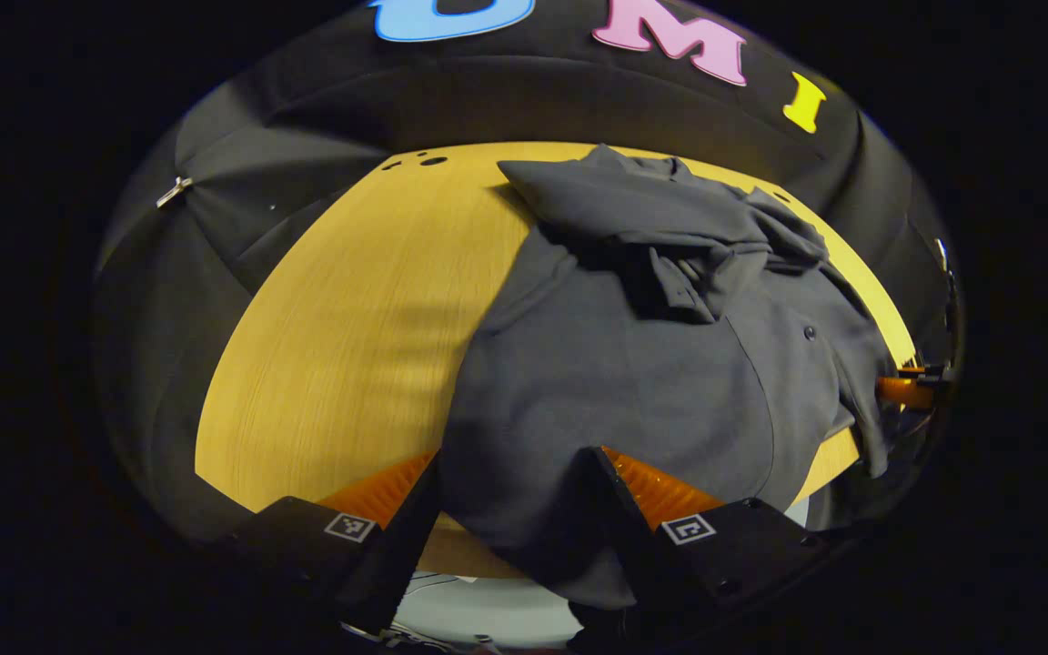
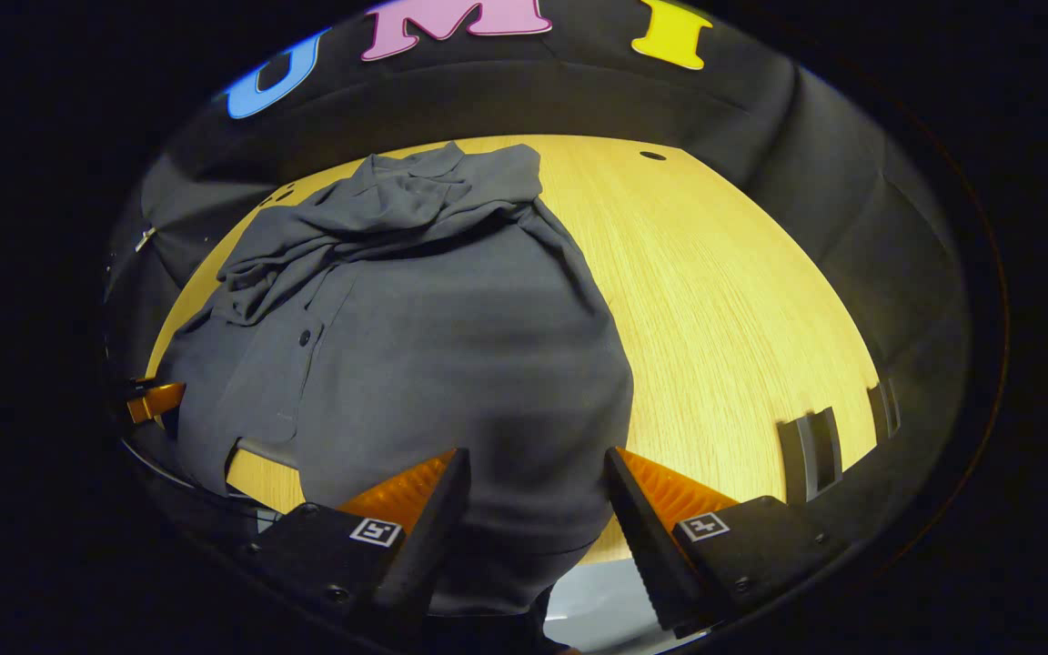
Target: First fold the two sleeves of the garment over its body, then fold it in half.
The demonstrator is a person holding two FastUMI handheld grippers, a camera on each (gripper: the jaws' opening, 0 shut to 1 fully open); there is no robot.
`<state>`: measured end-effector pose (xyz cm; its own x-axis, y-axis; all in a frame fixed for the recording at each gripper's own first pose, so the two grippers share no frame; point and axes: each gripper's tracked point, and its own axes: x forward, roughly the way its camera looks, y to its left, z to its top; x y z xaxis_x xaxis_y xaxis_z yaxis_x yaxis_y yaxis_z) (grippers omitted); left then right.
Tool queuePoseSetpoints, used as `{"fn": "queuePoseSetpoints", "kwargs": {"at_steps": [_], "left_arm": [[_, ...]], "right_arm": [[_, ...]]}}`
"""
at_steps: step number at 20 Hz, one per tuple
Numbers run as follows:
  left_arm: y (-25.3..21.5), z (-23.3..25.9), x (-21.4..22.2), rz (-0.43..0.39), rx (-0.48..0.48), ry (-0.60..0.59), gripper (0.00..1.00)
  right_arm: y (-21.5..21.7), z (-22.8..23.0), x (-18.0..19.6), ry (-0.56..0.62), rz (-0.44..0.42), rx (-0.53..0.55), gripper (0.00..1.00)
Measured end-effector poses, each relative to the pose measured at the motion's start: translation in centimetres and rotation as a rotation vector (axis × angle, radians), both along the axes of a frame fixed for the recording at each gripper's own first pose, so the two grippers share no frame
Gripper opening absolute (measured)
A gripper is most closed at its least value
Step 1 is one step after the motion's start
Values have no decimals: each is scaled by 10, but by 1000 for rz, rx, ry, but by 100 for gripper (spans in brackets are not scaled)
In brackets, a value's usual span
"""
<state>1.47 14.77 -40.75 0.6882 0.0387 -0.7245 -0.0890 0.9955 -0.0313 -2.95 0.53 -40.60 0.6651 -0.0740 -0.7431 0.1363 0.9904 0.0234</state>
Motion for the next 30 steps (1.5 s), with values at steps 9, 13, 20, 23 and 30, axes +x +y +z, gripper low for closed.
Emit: {"fn": "queuePoseSetpoints", "kwargs": {"at_steps": [9,13,20,23,30], "left_arm": [[-33,22,25,-90,-31,-8,6],[-35,71,39,-56,-110,-103,5],[-31,164,81,-16,-188,-276,5],[-26,201,114,-12,-212,-345,5],[-5,238,192,19,-194,-433,5]], "right_arm": [[25,23,27,-74,40,187,6],[23,69,38,-178,24,232,6],[10,168,93,-391,-10,277,6],[10,207,131,-472,8,271,6],[-1,236,216,-544,-7,261,6]]}}
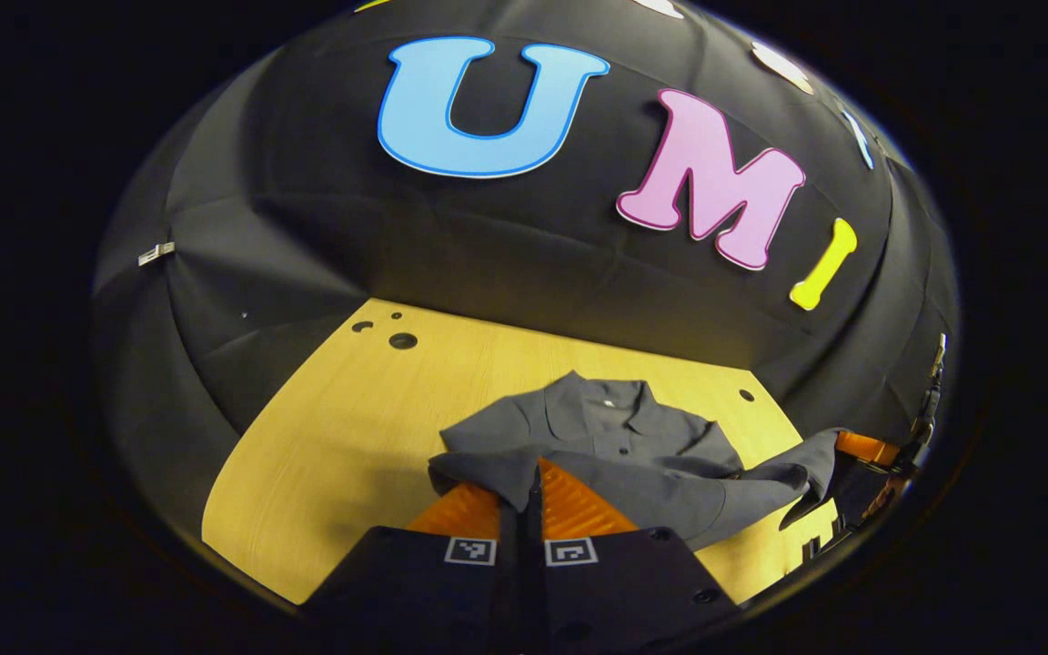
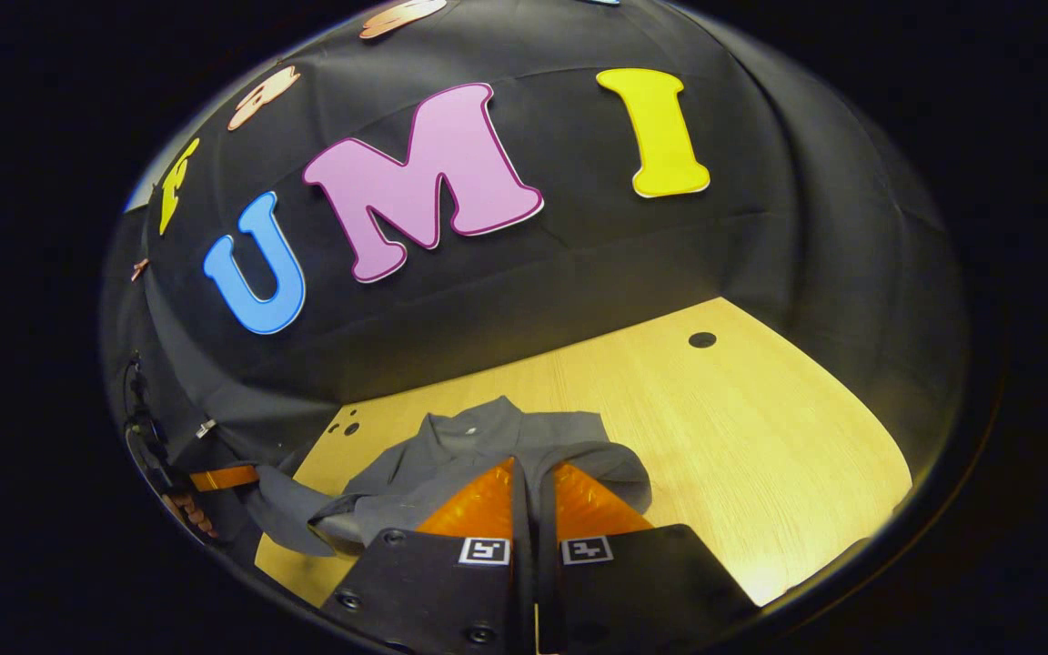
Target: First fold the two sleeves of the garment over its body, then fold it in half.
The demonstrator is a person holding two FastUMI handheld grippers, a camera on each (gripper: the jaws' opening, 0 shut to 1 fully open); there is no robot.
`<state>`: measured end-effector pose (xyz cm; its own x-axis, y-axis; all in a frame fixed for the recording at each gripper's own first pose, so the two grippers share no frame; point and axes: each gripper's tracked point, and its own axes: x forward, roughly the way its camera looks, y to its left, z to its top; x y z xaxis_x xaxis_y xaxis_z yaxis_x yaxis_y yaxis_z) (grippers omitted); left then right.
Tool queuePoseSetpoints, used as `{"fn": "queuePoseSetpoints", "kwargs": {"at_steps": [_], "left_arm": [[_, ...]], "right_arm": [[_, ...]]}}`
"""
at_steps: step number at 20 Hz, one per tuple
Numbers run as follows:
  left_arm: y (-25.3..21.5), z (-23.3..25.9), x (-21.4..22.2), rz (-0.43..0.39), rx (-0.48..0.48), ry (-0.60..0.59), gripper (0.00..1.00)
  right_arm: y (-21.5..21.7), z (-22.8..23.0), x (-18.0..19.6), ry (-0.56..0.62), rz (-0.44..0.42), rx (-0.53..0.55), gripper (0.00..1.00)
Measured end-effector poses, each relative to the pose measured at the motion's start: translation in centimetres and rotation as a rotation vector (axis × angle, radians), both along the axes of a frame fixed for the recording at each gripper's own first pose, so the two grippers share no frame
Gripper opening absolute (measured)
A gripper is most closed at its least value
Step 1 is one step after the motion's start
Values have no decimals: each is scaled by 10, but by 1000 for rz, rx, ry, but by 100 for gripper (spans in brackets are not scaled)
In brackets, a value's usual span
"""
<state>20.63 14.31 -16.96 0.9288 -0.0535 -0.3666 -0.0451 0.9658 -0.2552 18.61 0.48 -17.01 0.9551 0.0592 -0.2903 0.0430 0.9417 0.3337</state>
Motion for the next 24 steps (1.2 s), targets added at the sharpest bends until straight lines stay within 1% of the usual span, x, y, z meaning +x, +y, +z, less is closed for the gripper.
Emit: {"fn": "queuePoseSetpoints", "kwargs": {"at_steps": [3,6,9,10,12,18,21,22,23,24], "left_arm": [[6,3,34,9,9,-17,5],[11,-4,72,16,29,-23,5],[15,-14,109,20,50,-29,5],[17,-22,126,18,68,-29,5],[17,-39,147,17,86,-15,5],[17,-98,197,34,121,53,5],[16,-123,210,41,173,83,5],[15,-131,213,37,202,89,5],[15,-138,216,33,231,96,5],[14,-145,217,32,252,102,5]], "right_arm": [[-2,1,36,-10,1,-11,6],[-3,-6,73,-11,5,-29,6],[-8,-23,109,-2,7,-45,6],[-9,-36,125,11,5,-42,6],[-12,-55,144,28,-2,-44,6],[-19,-118,183,97,-3,-82,6],[-19,-145,192,134,2,-94,6],[-20,-152,194,143,3,-103,0],[-20,-158,195,150,5,-110,6],[-21,-163,197,156,9,-115,8]]}}
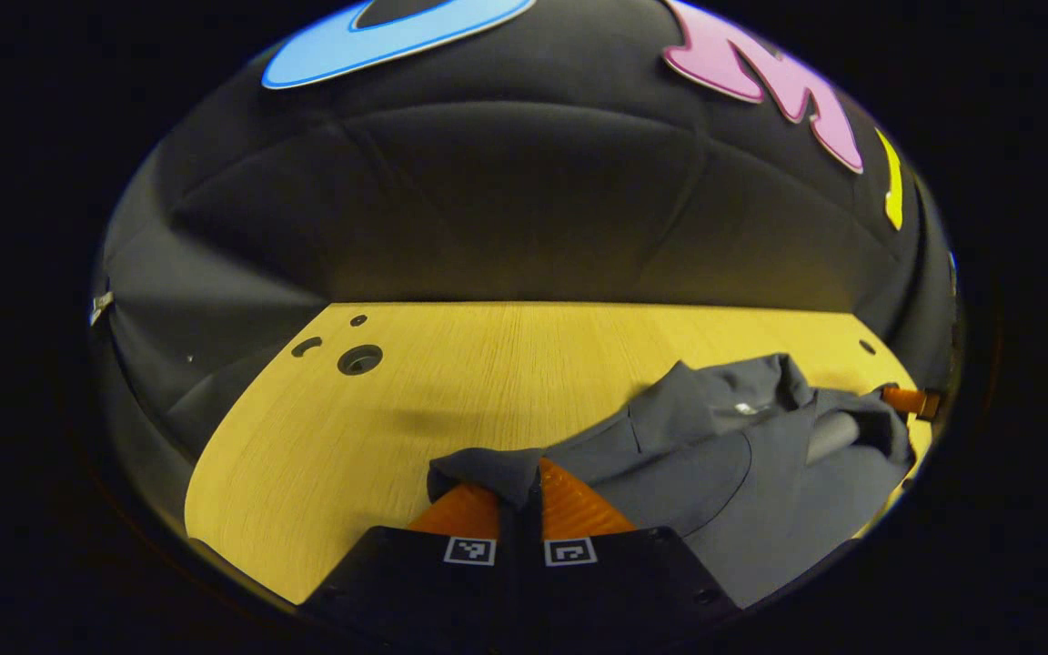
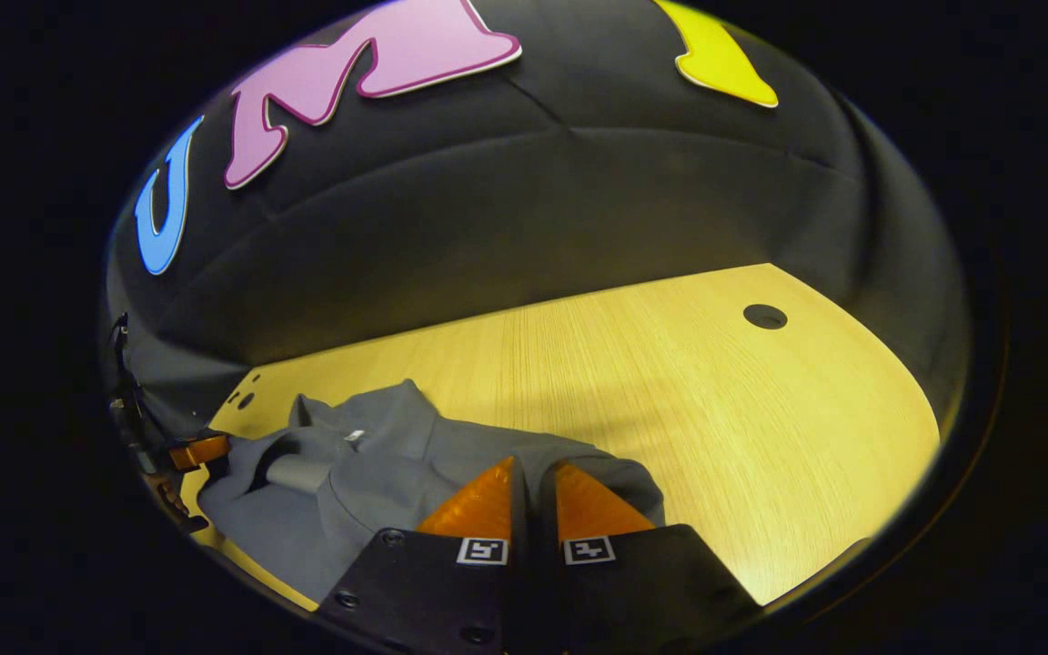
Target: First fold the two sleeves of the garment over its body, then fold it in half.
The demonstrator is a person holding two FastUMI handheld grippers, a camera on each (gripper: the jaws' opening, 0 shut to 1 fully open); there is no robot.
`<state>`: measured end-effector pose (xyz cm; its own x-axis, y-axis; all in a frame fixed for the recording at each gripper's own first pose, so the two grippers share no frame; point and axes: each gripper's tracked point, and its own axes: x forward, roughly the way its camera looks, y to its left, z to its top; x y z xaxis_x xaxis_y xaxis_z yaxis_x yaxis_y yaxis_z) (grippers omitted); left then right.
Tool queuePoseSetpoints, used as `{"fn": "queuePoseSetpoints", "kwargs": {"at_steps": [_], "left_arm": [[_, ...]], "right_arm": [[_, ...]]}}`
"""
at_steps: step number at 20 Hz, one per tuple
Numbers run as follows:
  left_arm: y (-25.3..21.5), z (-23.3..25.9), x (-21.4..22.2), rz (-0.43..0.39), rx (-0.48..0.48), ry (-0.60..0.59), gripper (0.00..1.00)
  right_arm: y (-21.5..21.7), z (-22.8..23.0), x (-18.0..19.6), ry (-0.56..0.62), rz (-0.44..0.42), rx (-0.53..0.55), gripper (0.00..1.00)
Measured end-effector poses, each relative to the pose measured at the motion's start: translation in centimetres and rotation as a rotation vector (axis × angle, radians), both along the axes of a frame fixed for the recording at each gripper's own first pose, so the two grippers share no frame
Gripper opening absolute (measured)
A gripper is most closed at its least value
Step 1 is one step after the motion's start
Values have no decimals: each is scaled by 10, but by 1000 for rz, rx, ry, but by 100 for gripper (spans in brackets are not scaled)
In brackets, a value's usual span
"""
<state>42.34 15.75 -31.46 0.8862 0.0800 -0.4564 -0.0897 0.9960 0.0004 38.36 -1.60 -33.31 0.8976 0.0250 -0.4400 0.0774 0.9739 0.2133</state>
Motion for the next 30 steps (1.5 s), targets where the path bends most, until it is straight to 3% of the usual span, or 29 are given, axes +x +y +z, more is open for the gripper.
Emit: {"fn": "queuePoseSetpoints", "kwargs": {"at_steps": [1,6,9,11,13,16,17,18,19,20,21,22,23,27,30], "left_arm": [[0,-5,1,5,7,5,5],[-3,-11,4,26,-19,-6,8],[-4,0,1,16,-26,-26,16],[-2,8,-4,23,-22,-37,22],[-1,19,-9,32,-22,-51,41],[-5,37,-23,29,-51,-81,76],[-6,44,-29,26,-56,-90,77],[-8,52,-36,22,-57,-101,86],[-11,59,-41,12,-56,-111,88],[-14,66,-47,3,-47,-121,89],[-15,75,-54,-4,-39,-131,89],[-17,85,-61,-10,-31,-144,89],[-19,92,-69,-15,-26,-155,89],[-31,127,-110,-37,-3,-200,89],[-49,153,-150,-60,-13,-236,89]], "right_arm": [[0,-3,1,3,2,-6,7],[-10,-5,-1,16,-19,2,24],[-14,9,-4,-10,-37,-10,35],[-16,17,-8,-19,-43,-4,37],[-16,23,-14,-21,-42,3,45],[-10,41,-28,-48,-38,25,47],[-6,46,-32,-56,-35,33,56],[-4,54,-39,-66,-31,37,53],[-2,64,-45,-84,-30,40,69],[0,74,-52,-100,-28,40,69],[4,84,-58,-119,-23,40,58],[7,96,-66,-135,-18,38,72],[10,104,-73,-149,-15,39,77],[13,141,-106,-188,-15,61,86],[18,171,-142,-219,-13,86,86]]}}
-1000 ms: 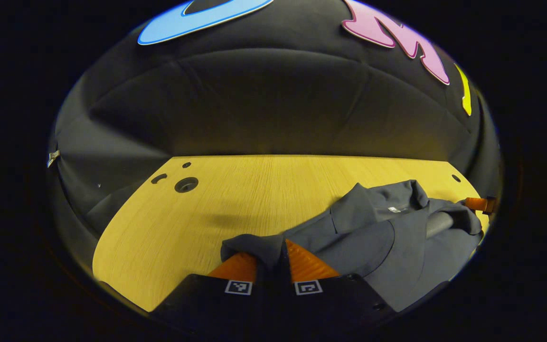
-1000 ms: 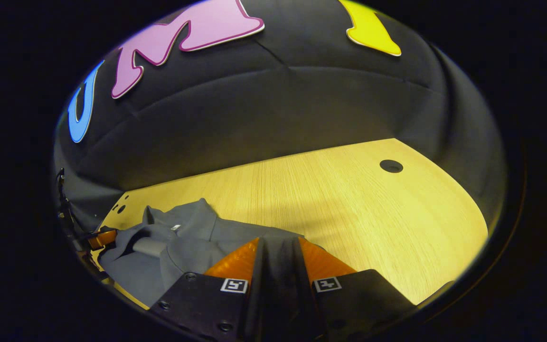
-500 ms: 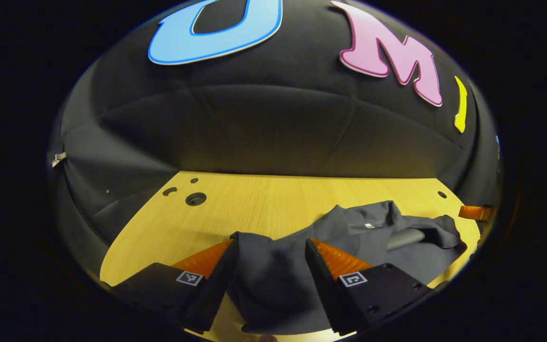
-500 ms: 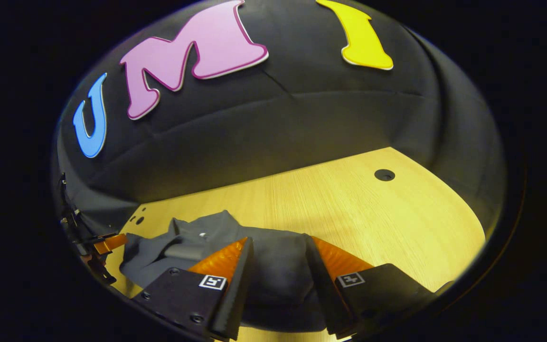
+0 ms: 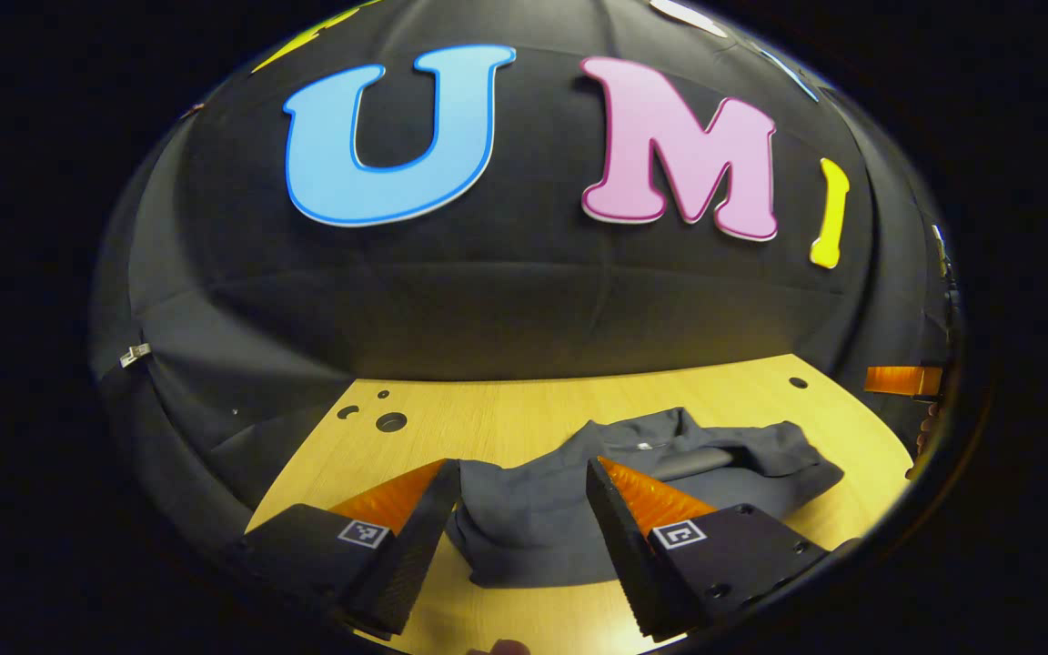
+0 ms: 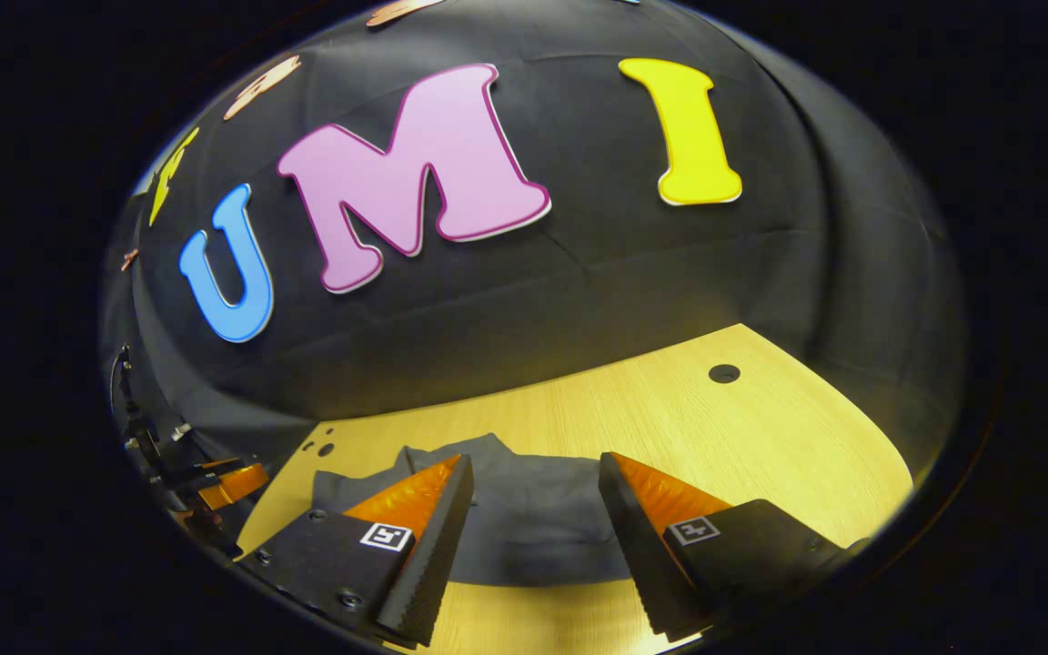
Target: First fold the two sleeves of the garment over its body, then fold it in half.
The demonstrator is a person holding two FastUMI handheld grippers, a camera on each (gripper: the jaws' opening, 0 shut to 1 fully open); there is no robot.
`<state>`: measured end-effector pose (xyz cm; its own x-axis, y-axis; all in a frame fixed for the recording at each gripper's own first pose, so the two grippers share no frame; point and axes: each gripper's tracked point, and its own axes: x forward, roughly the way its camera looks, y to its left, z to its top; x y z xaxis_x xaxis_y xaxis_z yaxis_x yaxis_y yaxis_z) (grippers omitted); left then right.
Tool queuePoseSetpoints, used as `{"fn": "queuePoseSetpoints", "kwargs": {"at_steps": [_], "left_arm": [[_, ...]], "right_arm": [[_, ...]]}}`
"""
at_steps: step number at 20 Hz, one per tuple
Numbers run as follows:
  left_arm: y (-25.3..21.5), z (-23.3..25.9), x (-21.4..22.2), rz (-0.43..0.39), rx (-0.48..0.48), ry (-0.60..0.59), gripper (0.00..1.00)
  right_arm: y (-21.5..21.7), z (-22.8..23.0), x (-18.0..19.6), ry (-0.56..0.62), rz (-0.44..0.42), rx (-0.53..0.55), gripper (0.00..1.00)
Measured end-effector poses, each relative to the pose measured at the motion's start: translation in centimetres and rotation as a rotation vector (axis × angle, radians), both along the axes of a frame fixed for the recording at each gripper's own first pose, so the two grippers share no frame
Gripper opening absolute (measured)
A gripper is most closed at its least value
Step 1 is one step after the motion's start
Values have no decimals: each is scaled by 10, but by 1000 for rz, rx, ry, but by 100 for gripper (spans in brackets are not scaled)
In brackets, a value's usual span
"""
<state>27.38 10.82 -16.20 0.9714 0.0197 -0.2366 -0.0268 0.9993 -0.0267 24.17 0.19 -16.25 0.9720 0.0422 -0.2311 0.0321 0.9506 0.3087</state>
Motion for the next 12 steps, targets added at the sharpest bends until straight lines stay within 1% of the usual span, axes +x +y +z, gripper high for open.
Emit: {"fn": "queuePoseSetpoints", "kwargs": {"at_steps": [4,8,12], "left_arm": [[-21,19,-54,-19,-18,-18,89],[-35,28,-103,-41,-24,-17,89],[-39,36,-140,-40,-21,-12,89]], "right_arm": [[4,37,-46,-52,13,7,86],[1,52,-87,-72,33,-41,87],[8,65,-122,-95,66,-81,87]]}}
